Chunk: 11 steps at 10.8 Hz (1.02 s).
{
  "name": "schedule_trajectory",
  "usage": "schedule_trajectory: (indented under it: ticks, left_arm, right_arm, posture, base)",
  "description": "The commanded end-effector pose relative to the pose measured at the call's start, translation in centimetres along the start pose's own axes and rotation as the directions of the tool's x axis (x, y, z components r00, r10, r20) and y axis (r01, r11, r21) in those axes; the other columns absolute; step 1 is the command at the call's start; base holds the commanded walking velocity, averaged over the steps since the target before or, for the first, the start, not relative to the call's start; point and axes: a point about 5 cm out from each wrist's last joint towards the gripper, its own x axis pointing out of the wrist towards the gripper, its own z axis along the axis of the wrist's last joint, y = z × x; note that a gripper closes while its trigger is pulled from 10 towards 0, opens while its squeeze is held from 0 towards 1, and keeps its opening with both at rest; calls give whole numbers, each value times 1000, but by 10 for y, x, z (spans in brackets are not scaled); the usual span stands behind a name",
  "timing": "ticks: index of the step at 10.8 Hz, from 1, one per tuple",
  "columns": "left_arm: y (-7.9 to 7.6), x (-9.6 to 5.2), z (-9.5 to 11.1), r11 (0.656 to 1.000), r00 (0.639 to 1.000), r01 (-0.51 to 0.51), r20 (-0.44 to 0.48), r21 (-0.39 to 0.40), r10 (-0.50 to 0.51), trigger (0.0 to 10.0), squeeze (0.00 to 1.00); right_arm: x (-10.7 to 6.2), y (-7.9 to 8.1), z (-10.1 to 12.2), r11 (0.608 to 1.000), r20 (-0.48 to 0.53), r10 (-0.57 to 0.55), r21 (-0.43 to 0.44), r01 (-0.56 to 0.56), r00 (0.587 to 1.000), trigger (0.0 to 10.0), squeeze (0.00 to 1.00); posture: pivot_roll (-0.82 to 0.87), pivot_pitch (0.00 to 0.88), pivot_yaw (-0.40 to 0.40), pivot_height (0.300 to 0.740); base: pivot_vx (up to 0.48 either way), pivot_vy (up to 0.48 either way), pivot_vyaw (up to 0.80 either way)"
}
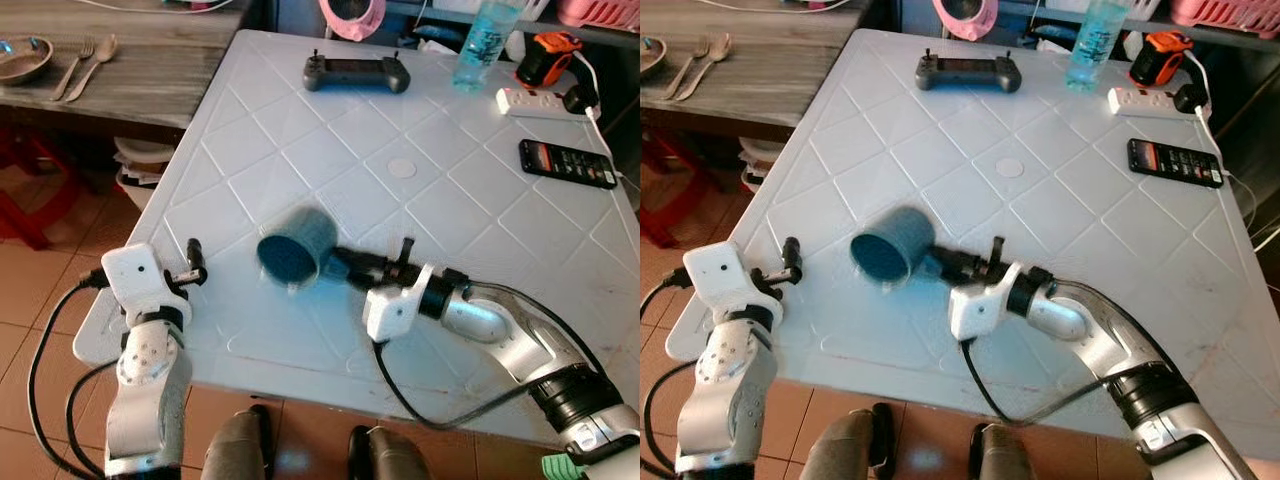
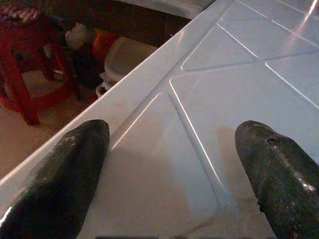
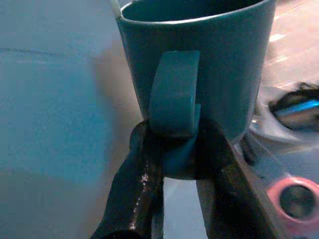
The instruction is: Setting the table
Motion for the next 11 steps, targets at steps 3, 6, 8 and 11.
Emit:
schedule_trajectory:
  ticks: [3, 6, 8, 11]
  left_arm:
    - [-3, 5, 9, 995, 997, 29, 66, 100, -36, 10000, 0]
    - [-5, 9, 9, 994, 997, 37, 65, 99, -44, 10000, 0]
    - [-5, 11, 10, 994, 997, 36, 65, 102, -43, 10000, 0]
    - [-2, 10, 8, 996, 998, 43, 41, 78, -46, 10000, 0]
  right_arm:
    - [4, -38, -5, 889, -124, -412, 161, 428, 903, 0, 0]
    - [3, -29, -13, 477, -426, -538, 556, 680, 727, 0, 0]
    - [3, -26, -16, 363, -490, -506, 625, 691, 710, 0, 0]
    - [2, -28, -16, 328, -526, -465, 645, 690, 712, 0, 0]
  posture:
    - [65, 128, 23, 740]
    - [60, 122, 35, 740]
    - [63, 123, 35, 740]
    - [75, 123, 27, 740]
  base:
    - [0, 0, 0]
    - [0, 160, 0]
    - [0, 480, 0]
    - [0, 480, 0]
